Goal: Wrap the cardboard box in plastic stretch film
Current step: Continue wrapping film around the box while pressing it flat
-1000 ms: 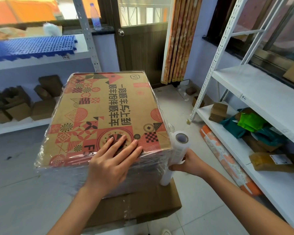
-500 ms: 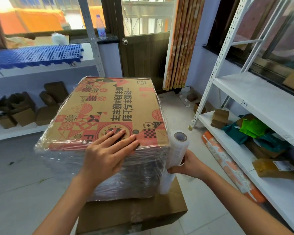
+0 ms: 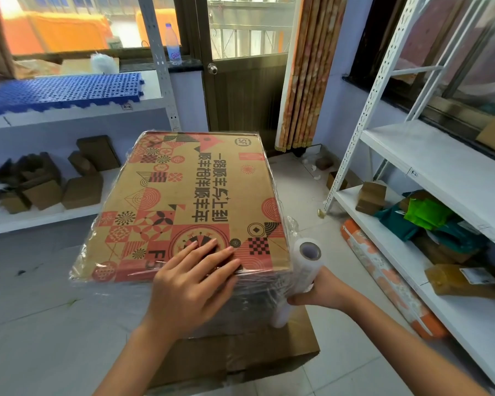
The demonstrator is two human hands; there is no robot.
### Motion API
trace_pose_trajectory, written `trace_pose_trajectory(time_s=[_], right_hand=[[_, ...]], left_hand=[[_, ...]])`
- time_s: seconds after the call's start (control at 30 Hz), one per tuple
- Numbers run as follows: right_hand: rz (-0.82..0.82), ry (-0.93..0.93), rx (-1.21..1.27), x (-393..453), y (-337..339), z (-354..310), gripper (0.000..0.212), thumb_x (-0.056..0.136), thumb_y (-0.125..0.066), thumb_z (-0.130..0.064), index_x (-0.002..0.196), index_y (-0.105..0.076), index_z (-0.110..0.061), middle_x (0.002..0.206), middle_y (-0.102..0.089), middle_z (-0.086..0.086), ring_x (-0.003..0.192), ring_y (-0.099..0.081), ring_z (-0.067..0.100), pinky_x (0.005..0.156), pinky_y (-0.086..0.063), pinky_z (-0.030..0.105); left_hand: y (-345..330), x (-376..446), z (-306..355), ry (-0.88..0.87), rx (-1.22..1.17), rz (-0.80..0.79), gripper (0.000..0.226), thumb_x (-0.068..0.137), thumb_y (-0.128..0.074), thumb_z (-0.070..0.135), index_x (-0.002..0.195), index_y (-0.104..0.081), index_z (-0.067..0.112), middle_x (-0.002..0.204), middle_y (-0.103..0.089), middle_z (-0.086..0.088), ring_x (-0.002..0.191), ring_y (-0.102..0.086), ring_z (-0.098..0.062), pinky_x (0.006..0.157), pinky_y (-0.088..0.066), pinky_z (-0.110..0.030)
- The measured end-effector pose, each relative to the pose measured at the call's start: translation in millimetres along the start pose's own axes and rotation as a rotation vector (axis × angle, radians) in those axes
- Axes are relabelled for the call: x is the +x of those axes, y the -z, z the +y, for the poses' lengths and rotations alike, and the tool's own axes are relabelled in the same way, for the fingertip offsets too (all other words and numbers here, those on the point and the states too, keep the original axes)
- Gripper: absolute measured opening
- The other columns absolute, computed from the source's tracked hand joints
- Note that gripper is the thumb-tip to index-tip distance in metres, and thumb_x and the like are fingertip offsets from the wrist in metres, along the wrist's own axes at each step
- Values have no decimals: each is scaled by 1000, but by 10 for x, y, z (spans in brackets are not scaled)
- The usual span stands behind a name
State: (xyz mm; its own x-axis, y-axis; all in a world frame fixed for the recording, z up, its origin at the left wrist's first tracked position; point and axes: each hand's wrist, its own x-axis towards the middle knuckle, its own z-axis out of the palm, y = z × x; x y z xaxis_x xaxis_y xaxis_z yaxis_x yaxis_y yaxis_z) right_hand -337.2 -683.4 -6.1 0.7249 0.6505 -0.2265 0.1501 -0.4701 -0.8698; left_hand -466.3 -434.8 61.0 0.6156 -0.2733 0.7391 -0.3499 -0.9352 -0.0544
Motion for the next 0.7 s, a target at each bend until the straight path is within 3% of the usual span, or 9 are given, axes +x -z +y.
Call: trace_pose_trajectory(time_s=[0.1,0.2,0.3,0.37,0.43,0.53,0.7], right_hand=[[-5,8,-2,-31,14,4,54,68,-83,-13,110,-55,-33,104,-63,-5,96,-63,8,76,-54,17],[-38,30,17,-75,36,-15,53,71,-80,-5,112,-55,-28,109,-64,-4,102,-62,6,83,-51,17],[-126,14,-41,-113,75,-29,46,77,-77,-6,112,-57,-27,106,-64,-7,100,-62,2,83,-49,14],[-167,-51,-79,-120,126,-26,44,76,-75,-4,106,-58,-32,102,-63,-7,94,-62,4,78,-50,13],[-159,-83,-105,-118,165,-2,43,75,-73,-1,98,-58,-34,96,-62,-9,86,-62,-2,70,-49,10],[-119,-94,-110,-131,204,16,41,74,-76,-3,97,-59,-32,93,-63,-10,83,-62,-6,66,-49,10],[-84,-63,-95,-175,247,-1,40,74,-80,-15,100,-58,-36,95,-63,-12,87,-62,2,69,-51,15]], left_hand=[[-64,16,325,61,110,32,34,84,-59,17,118,-61,12,116,-66,-12,116,-55,-27,104,-38,-42],[-207,-41,719,-166,67,-50,33,91,-50,16,123,-52,11,128,-54,-12,124,-46,-27,112,-27,-41],[-390,-95,850,-617,200,-388,27,87,-61,28,113,-66,22,127,-60,-3,127,-46,-26,115,-22,-43],[-478,-126,808,-753,417,-654,41,81,-68,34,120,-64,22,134,-55,-4,131,-43,-28,114,-10,-50],[-572,-180,757,-836,659,-818,61,78,-69,36,133,-53,15,145,-42,-14,136,-30,-37,109,1,-60],[-662,-183,697,-848,869,-896,75,74,-70,38,139,-44,11,148,-28,-21,136,-17,-46,104,11,-70],[-768,-145,585,-1021,976,-846,79,65,-78,34,134,-49,9,140,-28,-25,129,-19,-50,99,11,-76]])
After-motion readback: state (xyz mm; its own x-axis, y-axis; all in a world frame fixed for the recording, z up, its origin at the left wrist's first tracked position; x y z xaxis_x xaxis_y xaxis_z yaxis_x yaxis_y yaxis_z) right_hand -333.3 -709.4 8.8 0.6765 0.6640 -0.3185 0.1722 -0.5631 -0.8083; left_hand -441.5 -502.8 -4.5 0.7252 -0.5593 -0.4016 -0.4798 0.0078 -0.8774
